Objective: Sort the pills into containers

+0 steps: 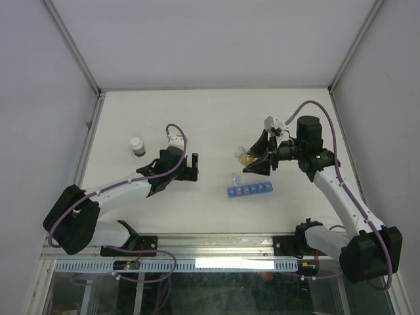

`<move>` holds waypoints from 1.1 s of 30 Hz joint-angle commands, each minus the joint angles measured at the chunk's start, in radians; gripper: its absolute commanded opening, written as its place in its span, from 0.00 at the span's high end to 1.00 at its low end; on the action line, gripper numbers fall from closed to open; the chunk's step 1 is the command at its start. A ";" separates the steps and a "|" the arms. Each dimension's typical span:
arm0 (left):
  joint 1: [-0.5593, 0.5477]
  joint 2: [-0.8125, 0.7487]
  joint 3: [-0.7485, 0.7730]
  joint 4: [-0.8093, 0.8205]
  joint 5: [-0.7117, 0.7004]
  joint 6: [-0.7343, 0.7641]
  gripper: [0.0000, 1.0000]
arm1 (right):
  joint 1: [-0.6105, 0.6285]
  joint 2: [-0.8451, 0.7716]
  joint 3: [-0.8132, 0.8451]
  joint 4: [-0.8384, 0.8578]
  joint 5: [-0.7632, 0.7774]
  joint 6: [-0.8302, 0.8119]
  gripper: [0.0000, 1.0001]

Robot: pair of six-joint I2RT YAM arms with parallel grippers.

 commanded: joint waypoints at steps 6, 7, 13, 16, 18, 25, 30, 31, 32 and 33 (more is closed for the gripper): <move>0.012 -0.008 0.022 0.025 -0.048 0.020 0.01 | -0.012 -0.025 0.006 0.036 -0.042 -0.010 1.00; 0.013 -0.004 0.026 0.017 -0.059 0.019 0.01 | -0.014 -0.026 0.004 0.036 -0.043 -0.009 1.00; 0.012 0.034 0.060 -0.041 -0.104 0.007 0.02 | -0.019 -0.023 0.003 0.043 -0.053 -0.001 1.00; 0.012 0.046 0.073 -0.053 -0.117 0.007 0.02 | -0.021 -0.023 0.001 0.048 -0.054 0.005 1.00; 0.012 0.060 0.086 -0.065 -0.122 0.007 0.02 | -0.022 -0.023 0.002 0.049 -0.055 0.006 1.00; 0.012 0.132 0.150 -0.123 -0.156 0.002 0.07 | -0.024 -0.023 0.001 0.049 -0.059 0.007 1.00; 0.012 0.211 0.209 -0.155 -0.171 0.010 0.13 | -0.024 -0.023 -0.001 0.051 -0.060 0.007 1.00; 0.012 0.225 0.222 -0.161 -0.169 0.013 0.14 | -0.024 -0.023 -0.001 0.051 -0.061 0.007 1.00; 0.012 0.239 0.233 -0.166 -0.166 0.018 0.16 | -0.024 -0.023 -0.001 0.051 -0.060 0.007 1.00; 0.012 0.252 0.245 -0.172 -0.167 0.023 0.19 | -0.025 -0.023 -0.001 0.051 -0.061 0.007 1.00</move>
